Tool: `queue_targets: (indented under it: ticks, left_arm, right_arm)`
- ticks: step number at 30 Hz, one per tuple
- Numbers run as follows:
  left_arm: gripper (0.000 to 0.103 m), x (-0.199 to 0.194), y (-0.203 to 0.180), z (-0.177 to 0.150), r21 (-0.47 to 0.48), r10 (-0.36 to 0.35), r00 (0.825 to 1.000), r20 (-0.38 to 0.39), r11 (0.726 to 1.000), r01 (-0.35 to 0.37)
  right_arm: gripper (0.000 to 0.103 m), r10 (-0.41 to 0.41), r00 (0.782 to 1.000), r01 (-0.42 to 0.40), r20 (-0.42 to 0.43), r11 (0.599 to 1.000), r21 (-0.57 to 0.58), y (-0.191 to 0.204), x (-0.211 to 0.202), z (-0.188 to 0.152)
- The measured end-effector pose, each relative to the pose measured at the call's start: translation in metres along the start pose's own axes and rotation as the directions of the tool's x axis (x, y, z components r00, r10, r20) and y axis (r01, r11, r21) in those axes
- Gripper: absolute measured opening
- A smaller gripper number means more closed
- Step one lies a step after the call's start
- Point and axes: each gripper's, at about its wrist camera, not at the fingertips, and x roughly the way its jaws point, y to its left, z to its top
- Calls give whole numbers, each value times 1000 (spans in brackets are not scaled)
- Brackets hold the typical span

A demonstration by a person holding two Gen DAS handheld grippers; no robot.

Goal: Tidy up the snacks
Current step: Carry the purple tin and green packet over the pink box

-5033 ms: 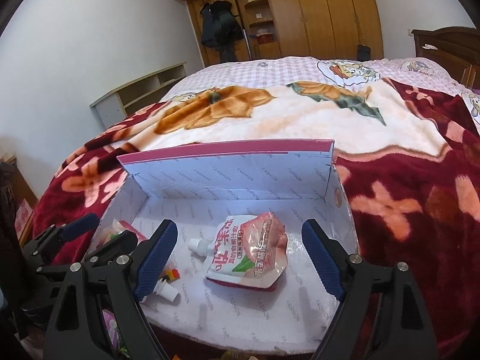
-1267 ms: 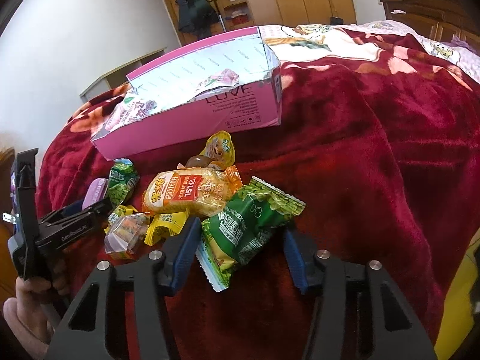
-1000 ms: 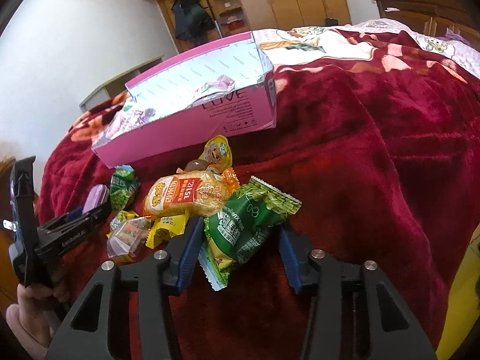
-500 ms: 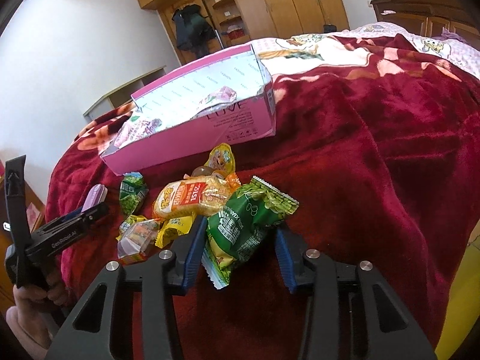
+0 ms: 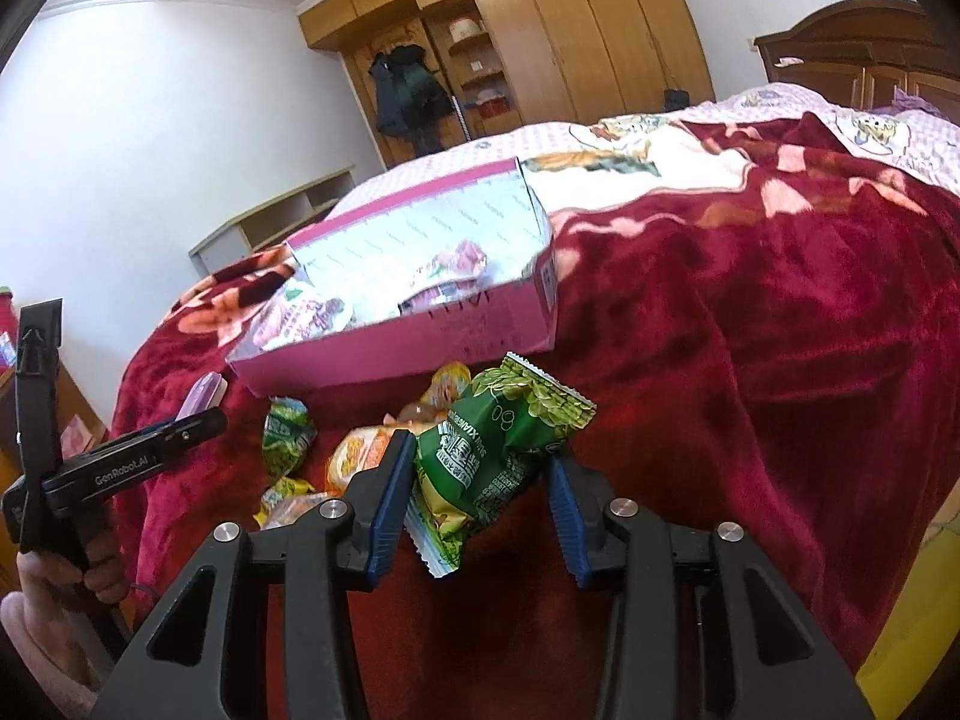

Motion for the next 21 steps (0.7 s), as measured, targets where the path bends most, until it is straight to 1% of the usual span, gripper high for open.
queue_targets:
  ticks: [9,13,21]
  left_arm:
    - [52,4,-5,20,18,3,1000,14,1000,-3]
    - [52,7,-4,28,13,-4,1000,19,1000,4]
    - [52,10,-2,45,27,8,999,42,1000,-9]
  right_arm:
    - [44,29,999,-29,15,1000,-4,-4,5,17]
    - [44,39,999,-38,19,999,-17,-1,5,24]
    - [44,41,999,-40,23,998,-51,11,8,39]
